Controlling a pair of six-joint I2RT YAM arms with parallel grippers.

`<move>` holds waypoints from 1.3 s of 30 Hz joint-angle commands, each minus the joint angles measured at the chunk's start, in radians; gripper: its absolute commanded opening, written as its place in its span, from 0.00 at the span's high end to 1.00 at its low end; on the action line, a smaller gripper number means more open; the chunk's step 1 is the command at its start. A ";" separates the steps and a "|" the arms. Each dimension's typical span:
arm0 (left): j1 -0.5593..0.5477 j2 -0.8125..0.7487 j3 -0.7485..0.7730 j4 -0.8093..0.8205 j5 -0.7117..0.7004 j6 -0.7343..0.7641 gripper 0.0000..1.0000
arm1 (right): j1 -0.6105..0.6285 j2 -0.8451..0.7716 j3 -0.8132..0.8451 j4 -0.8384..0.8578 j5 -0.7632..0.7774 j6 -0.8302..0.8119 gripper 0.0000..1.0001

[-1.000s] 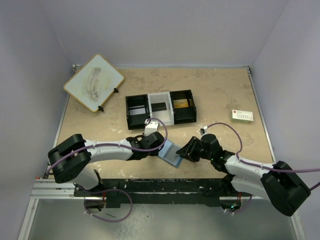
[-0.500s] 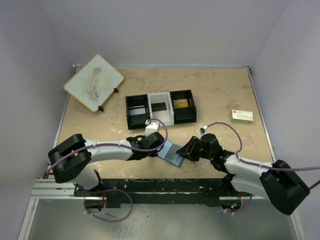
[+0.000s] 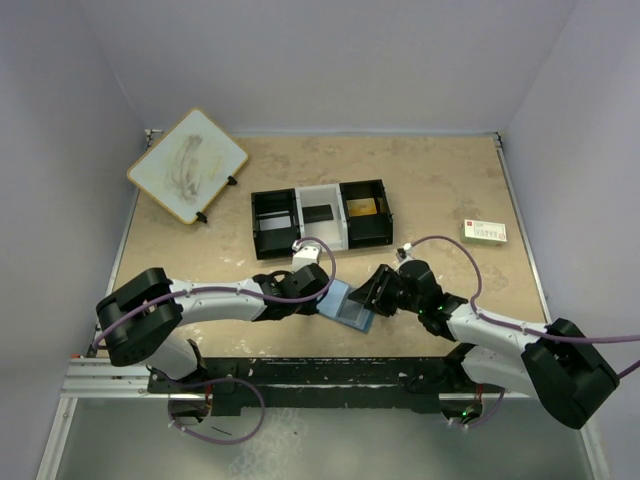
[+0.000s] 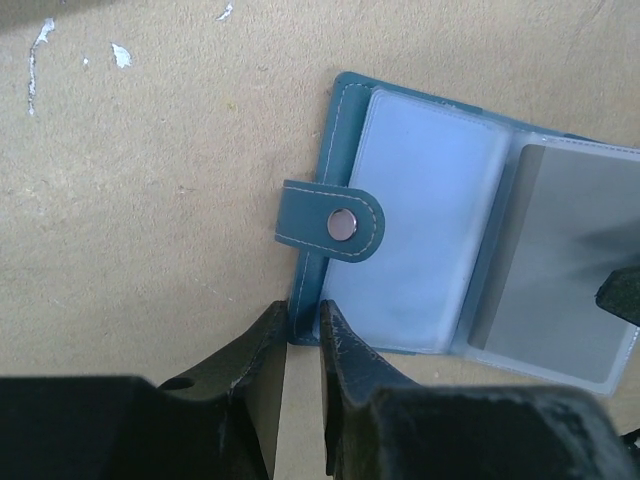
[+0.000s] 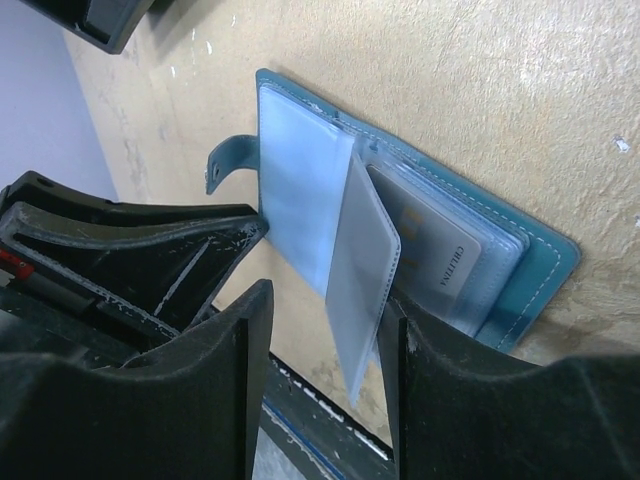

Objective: Take the credit cards out of the card holder

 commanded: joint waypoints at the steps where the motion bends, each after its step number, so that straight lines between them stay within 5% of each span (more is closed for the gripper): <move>1: -0.005 0.003 0.011 0.039 0.014 -0.010 0.84 | 0.003 -0.009 0.031 0.027 -0.013 -0.030 0.52; 19: -0.006 -0.095 -0.011 -0.002 -0.080 -0.065 0.82 | 0.003 -0.027 0.056 0.107 -0.082 -0.078 0.52; 39: -0.006 -0.305 -0.094 -0.074 -0.227 -0.187 0.75 | 0.009 0.279 0.216 0.160 -0.197 -0.163 0.51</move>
